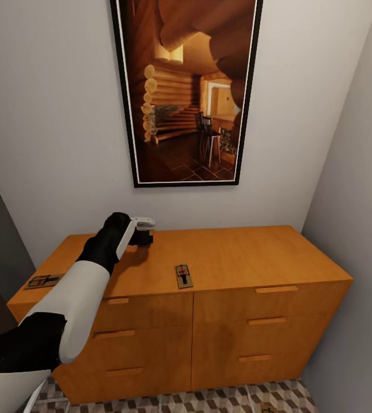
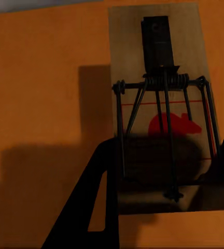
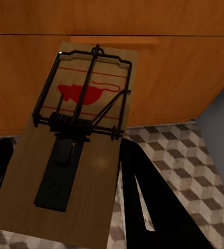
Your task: Take the four mousetraps from the cabinet in the bathroom and place them on the bathroom floor. Make sure all four end up on the same floor surface, and ensure that at least two of them are either under or directly next to the same bathroom sink.
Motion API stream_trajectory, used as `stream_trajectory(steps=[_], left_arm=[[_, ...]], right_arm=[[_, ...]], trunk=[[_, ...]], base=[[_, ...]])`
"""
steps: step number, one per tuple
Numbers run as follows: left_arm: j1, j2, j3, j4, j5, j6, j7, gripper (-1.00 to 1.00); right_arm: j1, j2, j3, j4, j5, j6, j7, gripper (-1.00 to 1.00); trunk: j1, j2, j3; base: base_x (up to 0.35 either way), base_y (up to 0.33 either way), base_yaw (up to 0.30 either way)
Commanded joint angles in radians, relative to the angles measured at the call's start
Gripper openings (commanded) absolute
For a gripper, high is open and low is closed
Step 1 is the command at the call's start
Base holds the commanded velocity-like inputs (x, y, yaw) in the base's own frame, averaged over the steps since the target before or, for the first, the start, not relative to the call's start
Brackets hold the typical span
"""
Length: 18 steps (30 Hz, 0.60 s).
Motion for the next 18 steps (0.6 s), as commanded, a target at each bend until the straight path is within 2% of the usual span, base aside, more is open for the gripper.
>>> stream_trajectory(steps=[1, 7, 18], left_arm=[[-0.001, 0.0, -0.002, -0.001, 0.0, 0.005, 0.004, -1.0], [-0.001, 0.0, -0.002, 0.005, 0.0, 0.008, 0.004, -1.0], [-0.001, 0.0, -0.002, 0.018, 0.0, 0.007, 0.005, -1.0]], right_arm=[[-0.001, 0.0, -0.002, 0.001, 0.007, -0.003, -0.003, -1.0], [-0.001, -0.001, -0.002, 0.001, 0.007, -0.004, -0.001, -1.0], [-0.001, 0.0, -0.002, 0.001, 0.007, -0.003, -0.003, -1.0]], trunk=[[0.0, -0.001, -0.001], [0.0, -0.001, -0.001], [0.0, -0.001, -0.001]], base=[[0.0, 0.0, 0.0], [-0.056, 0.0, 0.0], [-0.293, 0.0, 0.0]])
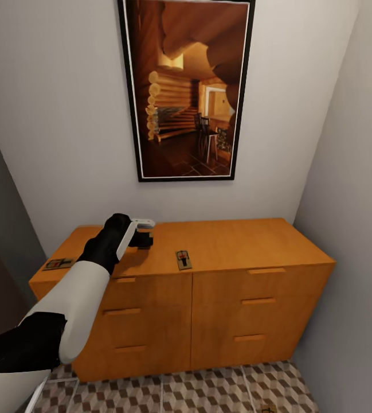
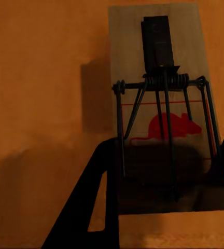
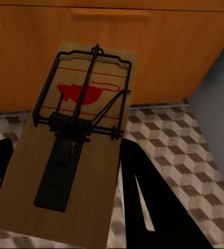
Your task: Take the four mousetraps from the cabinet in the bathroom and place them on the bathroom floor. Make sure all four end up on the same floor surface, and ensure that at least two of them are either under or directly next to the same bathroom sink.
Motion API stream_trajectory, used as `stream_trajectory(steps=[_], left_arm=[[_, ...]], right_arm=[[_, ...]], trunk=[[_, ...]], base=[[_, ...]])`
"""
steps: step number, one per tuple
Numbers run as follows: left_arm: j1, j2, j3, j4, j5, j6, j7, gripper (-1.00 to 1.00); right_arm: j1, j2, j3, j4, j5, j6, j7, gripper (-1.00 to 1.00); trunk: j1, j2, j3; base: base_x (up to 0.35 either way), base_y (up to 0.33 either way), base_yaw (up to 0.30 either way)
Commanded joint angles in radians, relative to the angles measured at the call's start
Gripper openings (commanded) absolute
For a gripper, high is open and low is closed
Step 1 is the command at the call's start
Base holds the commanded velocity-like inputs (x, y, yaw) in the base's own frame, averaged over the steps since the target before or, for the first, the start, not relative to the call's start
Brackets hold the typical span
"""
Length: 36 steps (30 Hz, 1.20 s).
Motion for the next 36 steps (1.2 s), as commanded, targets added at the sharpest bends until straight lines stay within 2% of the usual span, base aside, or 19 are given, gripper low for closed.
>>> stream_trajectory(steps=[1, 24, 36], left_arm=[[0.0, 0.0, -0.002, 0.0, 0.0, 0.004, 0.004, -1.0], [0.002, -0.001, -0.003, 0.002, 0.0, 0.004, 0.004, -1.0], [0.002, 0.0, -0.003, 0.04, 0.0, 0.0, 0.004, -1.0]], right_arm=[[-0.001, 0.0, -0.002, 0.001, 0.007, -0.002, -0.003, -1.0], [-0.001, 0.0, -0.002, 0.001, 0.007, -0.002, -0.003, -1.0], [-0.001, 0.0, -0.002, 0.001, 0.007, -0.001, -0.002, -1.0]], trunk=[[-0.001, -0.001, -0.001], [-0.001, -0.001, -0.001], [-0.001, -0.001, -0.001]], base=[[-0.335, 0.0, 0.0], [-0.34, 0.0, 0.0], [-0.341, 0.0, 0.0]])
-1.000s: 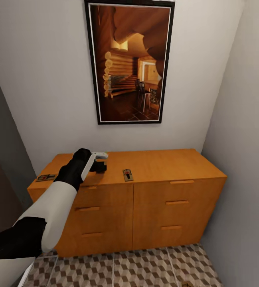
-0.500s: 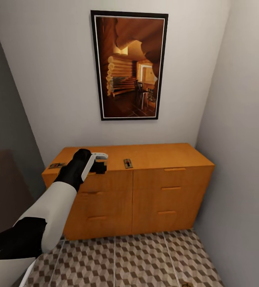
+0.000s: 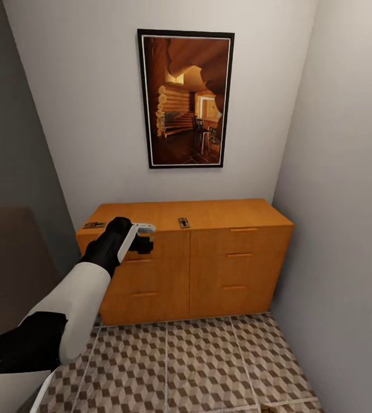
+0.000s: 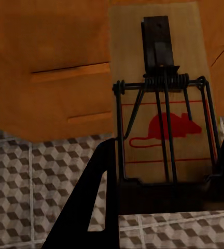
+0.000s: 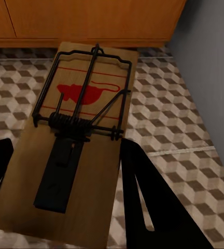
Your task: Take the four mousetraps from the cabinet in the bathroom and place them on the bathroom floor. Make sure all four end up on the same floor surface, and ensure that at least two of them are either under or directly next to the same bathroom sink.
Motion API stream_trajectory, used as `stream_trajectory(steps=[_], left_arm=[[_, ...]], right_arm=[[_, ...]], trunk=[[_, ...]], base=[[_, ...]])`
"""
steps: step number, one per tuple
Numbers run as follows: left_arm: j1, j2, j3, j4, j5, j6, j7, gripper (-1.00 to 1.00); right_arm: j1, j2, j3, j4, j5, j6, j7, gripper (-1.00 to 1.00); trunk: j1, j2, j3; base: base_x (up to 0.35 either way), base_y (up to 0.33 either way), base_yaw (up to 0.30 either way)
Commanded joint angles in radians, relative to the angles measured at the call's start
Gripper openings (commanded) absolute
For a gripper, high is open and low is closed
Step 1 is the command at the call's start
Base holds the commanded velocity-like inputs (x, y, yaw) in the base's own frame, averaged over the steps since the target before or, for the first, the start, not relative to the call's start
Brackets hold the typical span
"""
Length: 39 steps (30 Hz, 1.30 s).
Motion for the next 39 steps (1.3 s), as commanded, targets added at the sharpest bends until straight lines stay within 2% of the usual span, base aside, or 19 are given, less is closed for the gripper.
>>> stream_trajectory(steps=[1, 8, 12, 16, 17, 21, 22, 25, 27, 28, 30, 32, 34, 39], left_arm=[[-0.001, 0.0, -0.002, 0.002, 0.0, 0.003, 0.004, -1.0], [0.007, -0.001, -0.003, 0.06, -0.001, -0.005, 0.001, -1.0], [0.057, 0.0, -0.003, 0.078, -0.004, -0.085, 0.001, -1.0], [0.147, 0.001, -0.003, 0.117, -0.009, -0.258, 0.001, -1.0], [0.157, 0.001, -0.003, 0.127, -0.01, -0.281, 0.001, -1.0], [0.218, 0.003, -0.004, 0.241, -0.012, -0.48, 0.001, -1.0], [0.224, 0.003, -0.004, 0.259, -0.012, -0.507, 0.001, -1.0], [0.252, 0.008, -0.004, 0.389, -0.013, -0.685, 0.001, -1.0], [0.263, 0.02, -0.004, 0.497, -0.014, -0.814, 0.001, -1.0], [0.265, 0.023, -0.004, 0.525, -0.015, -0.849, 0.001, -1.0], [0.27, 0.038, -0.004, 0.632, -0.014, -0.986, 0.0, -1.0], [0.279, 0.051, -0.004, 0.682, -0.012, -1.079, 0.0, -1.0], [0.322, 0.069, -0.004, 0.711, -0.012, -1.169, -0.001, -1.0], [0.448, 0.093, -0.005, 0.727, -0.013, -1.311, -0.001, -1.0]], right_arm=[[-0.001, 0.0, -0.002, 0.001, 0.007, -0.002, -0.003, -1.0], [-0.001, 0.0, -0.002, 0.001, 0.007, -0.003, -0.003, -1.0], [-0.001, 0.0, -0.002, 0.001, 0.007, -0.003, -0.003, -1.0], [-0.001, 0.0, -0.002, 0.001, 0.007, -0.003, -0.003, -1.0], [-0.001, 0.0, -0.002, 0.001, 0.007, -0.003, -0.003, -1.0], [-0.001, 0.0, -0.002, 0.001, 0.007, -0.002, -0.003, -1.0], [-0.001, 0.0, -0.002, 0.001, 0.007, -0.002, -0.003, -1.0], [-0.001, 0.0, -0.002, 0.001, 0.007, -0.002, -0.003, -1.0], [-0.001, 0.0, -0.002, 0.001, 0.007, -0.002, -0.003, -1.0], [-0.001, 0.0, -0.002, 0.001, 0.007, -0.002, -0.003, -1.0], [-0.001, 0.0, -0.002, 0.001, 0.007, -0.002, -0.003, -1.0], [-0.001, 0.0, -0.002, 0.001, 0.007, -0.002, -0.002, -1.0], [-0.001, -0.001, -0.002, 0.0, 0.007, -0.003, -0.002, -1.0], [-0.001, -0.002, -0.003, -0.003, 0.009, -0.004, -0.002, -1.0]], trunk=[[-0.001, -0.001, -0.001], [-0.001, -0.001, -0.001], [-0.001, -0.001, -0.001], [-0.001, -0.001, -0.001], [-0.001, -0.001, -0.001], [-0.001, -0.001, -0.001], [-0.001, -0.001, -0.001], [-0.001, -0.001, -0.001], [-0.001, -0.001, -0.001], [-0.001, -0.001, -0.001], [-0.001, -0.001, -0.001], [-0.001, -0.001, -0.001], [-0.001, -0.001, -0.001], [-0.001, -0.001, -0.001]], base=[[-0.328, 0.0, 0.0], [-0.116, 0.0, 0.0], [-0.013, 0.0, 0.0], [-0.003, 0.0, 0.0], [0.0, 0.0, 0.0], [0.0, 0.0, 0.0], [0.0, 0.0, 0.0], [0.0, 0.0, 0.0], [0.0, 0.0, 0.0], [0.0, 0.0, 0.0], [0.0, 0.0, 0.0], [0.0, 0.0, 0.0], [0.0, 0.0, 0.0], [0.0, 0.0, 0.0]])
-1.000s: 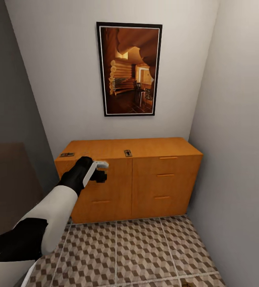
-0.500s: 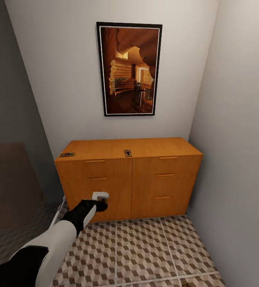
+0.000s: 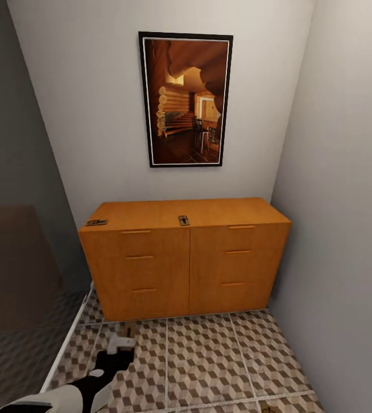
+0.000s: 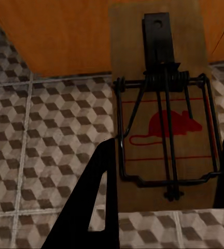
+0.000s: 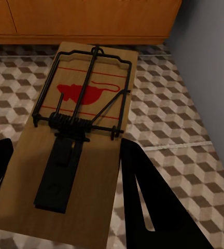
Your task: Take the four mousetraps from the cabinet in the bathroom and place them on the bathroom floor. Make sure all four end up on the same floor surface, and ensure that at least two of them are either under or directly next to the same bathroom sink.
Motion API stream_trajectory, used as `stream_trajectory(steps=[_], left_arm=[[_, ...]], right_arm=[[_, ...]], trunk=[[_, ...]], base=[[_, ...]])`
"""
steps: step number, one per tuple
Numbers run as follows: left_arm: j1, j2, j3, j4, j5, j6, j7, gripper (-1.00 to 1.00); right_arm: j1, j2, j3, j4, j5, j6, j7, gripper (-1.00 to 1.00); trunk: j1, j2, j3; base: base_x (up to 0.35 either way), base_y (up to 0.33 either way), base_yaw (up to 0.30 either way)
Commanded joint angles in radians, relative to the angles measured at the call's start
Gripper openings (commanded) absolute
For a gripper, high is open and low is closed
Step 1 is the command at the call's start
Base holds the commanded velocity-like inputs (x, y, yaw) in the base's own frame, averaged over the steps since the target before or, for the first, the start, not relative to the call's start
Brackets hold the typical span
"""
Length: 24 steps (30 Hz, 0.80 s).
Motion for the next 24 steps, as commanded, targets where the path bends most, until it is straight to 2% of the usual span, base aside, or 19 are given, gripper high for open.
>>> stream_trajectory(steps=[1, 4, 5, 8, 10, 13, 16, 20, 24], left_arm=[[0.031, 0.006, -0.004, 0.005, -0.003, -0.045, 0.006, -1.0], [0.115, 0.023, -0.004, 0.008, -0.003, -0.15, 0.007, -1.0], [0.128, 0.027, -0.004, 0.008, -0.003, -0.165, 0.007, -1.0], [0.205, 0.048, -0.004, 0.009, -0.002, -0.241, 0.007, -1.0], [0.242, 0.052, -0.004, 0.009, -0.002, -0.279, 0.008, -1.0], [0.306, 0.053, -0.004, 0.009, -0.001, -0.376, 0.008, -1.0], [0.352, 0.052, -0.004, 0.009, -0.001, -0.44, 0.008, -1.0], [0.393, 0.052, -0.004, 0.009, 0.0, -0.487, 0.012, -1.0], [0.411, 0.052, -0.003, 0.009, 0.001, -0.502, 0.017, -1.0]], right_arm=[[-0.001, -0.001, -0.003, 0.0, 0.007, -0.003, -0.003, -1.0], [-0.001, -0.007, -0.005, -0.006, 0.009, -0.003, -0.005, -1.0], [-0.001, -0.008, -0.005, -0.011, 0.009, -0.003, -0.006, -1.0], [-0.001, -0.011, -0.006, -0.08, 0.01, 0.009, -0.008, -1.0], [-0.001, -0.011, -0.006, -0.128, 0.01, 0.048, -0.008, -1.0], [-0.001, -0.013, -0.006, -0.242, 0.009, 0.201, -0.003, -1.0], [-0.001, -0.013, -0.005, -0.33, 0.008, 0.295, 0.0, -1.0], [-0.001, -0.013, -0.004, -0.372, 0.008, 0.331, 0.03, -1.0], [-0.001, -0.014, -0.004, -0.38, 0.009, 0.333, 0.14, -1.0]], trunk=[[0.0, -0.001, -0.001], [0.0, -0.001, -0.001], [0.0, -0.001, -0.001], [0.0, -0.001, -0.001], [0.0, -0.001, -0.001], [0.0, -0.001, -0.001], [0.0, -0.001, -0.001], [0.0, -0.001, -0.001], [0.0, -0.001, -0.001]], base=[[0.0, 0.0, 0.0], [0.0, 0.0, 0.0], [0.0, 0.0, 0.0], [0.0, 0.0, 0.0], [0.0, 0.0, 0.0], [0.0, 0.0, 0.0], [0.0, 0.0, 0.0], [0.0, 0.0, 0.0], [0.0, 0.0, 0.0]])
